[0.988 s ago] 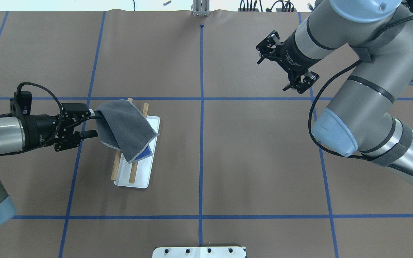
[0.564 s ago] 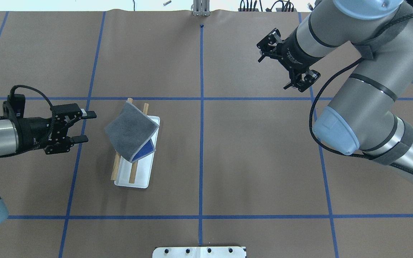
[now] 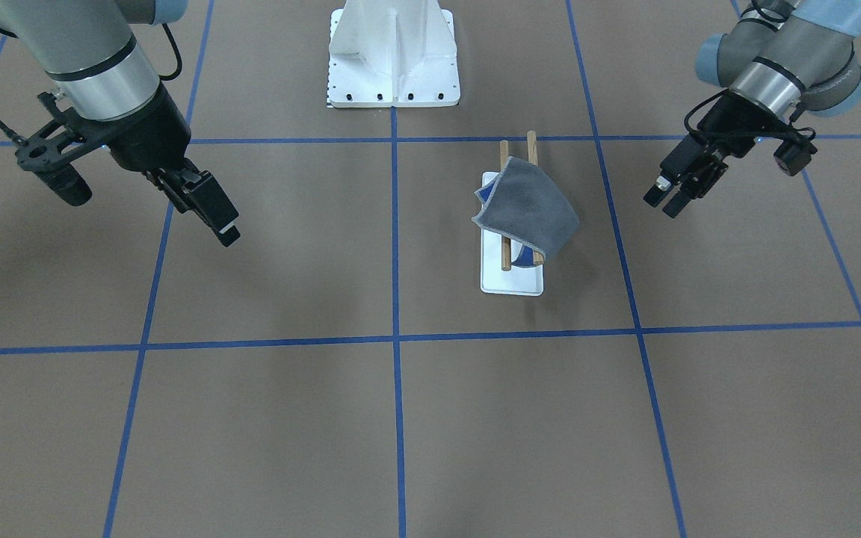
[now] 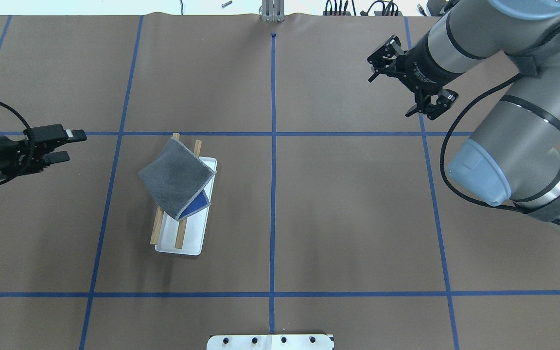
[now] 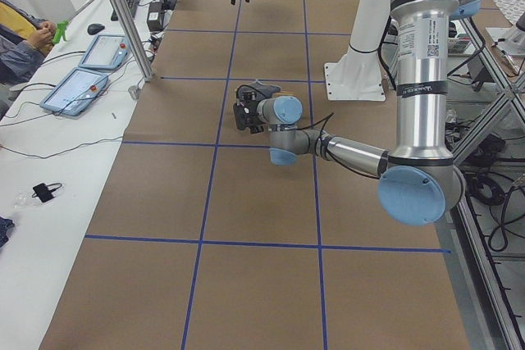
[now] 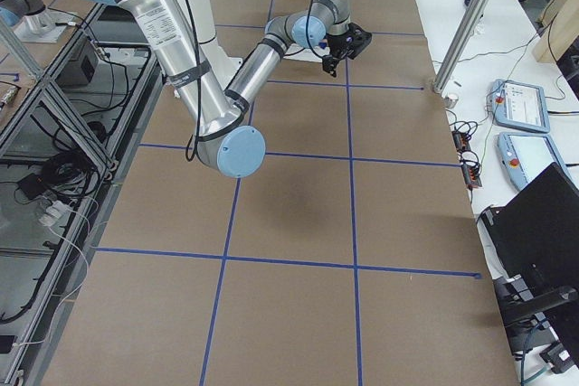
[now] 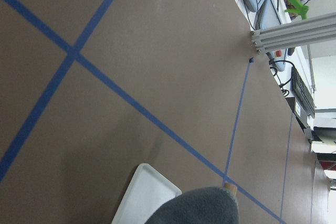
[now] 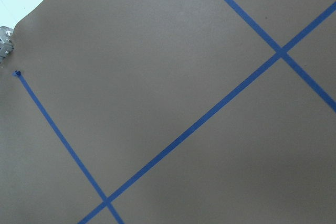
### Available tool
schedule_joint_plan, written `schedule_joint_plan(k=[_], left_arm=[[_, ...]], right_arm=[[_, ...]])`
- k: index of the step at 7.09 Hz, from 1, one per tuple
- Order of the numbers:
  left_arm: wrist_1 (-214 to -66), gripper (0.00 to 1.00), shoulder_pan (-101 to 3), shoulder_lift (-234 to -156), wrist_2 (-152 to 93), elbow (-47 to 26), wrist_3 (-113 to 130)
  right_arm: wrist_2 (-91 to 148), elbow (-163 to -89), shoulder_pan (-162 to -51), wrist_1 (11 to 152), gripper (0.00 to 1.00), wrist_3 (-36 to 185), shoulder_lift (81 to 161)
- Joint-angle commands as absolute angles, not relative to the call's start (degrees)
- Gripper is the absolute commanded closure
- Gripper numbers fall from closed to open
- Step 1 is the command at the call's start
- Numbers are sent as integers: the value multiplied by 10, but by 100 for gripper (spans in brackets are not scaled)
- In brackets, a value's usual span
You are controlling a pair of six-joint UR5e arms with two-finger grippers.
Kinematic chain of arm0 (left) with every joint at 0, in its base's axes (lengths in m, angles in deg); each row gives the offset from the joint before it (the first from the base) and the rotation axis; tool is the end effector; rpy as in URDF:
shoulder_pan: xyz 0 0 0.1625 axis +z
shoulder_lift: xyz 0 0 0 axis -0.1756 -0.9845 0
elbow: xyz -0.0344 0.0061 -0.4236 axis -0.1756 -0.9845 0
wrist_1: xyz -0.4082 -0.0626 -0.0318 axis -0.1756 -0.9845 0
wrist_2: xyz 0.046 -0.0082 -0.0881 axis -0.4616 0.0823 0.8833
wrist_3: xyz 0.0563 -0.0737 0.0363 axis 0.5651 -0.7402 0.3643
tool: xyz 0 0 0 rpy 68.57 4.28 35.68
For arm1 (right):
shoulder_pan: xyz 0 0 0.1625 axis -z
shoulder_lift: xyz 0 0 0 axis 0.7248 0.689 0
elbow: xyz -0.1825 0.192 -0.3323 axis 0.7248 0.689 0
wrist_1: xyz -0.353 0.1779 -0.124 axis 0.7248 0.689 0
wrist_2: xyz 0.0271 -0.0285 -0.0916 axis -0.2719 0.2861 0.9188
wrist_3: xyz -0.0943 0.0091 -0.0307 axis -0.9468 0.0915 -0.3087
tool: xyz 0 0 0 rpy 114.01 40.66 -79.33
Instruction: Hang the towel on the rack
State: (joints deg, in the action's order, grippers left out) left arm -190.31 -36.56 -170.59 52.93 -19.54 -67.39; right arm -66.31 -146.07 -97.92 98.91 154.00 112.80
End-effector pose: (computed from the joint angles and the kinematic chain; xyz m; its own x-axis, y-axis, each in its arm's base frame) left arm 0.2391 -0.4129 0.4625 0.0855 -0.1020 -0.9911 0.5432 0.8387 -0.0395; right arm -0.2928 -0.5071 0.2135 0.3698 0.6073 0.7032 -0.5177 0.7631 -0.3868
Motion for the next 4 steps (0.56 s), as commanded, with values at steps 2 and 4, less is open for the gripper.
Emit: schedule_joint_plan(k=[2, 4], left_arm=[[-1774, 2, -466, -1694, 531, -154, -320], [-1636, 2, -551, -1690, 576, -157, -103]], right_arm=[[-661, -1470, -1036, 987, 0, 1321, 1218], [-661, -1462, -1084, 987, 0, 1139, 1282]])
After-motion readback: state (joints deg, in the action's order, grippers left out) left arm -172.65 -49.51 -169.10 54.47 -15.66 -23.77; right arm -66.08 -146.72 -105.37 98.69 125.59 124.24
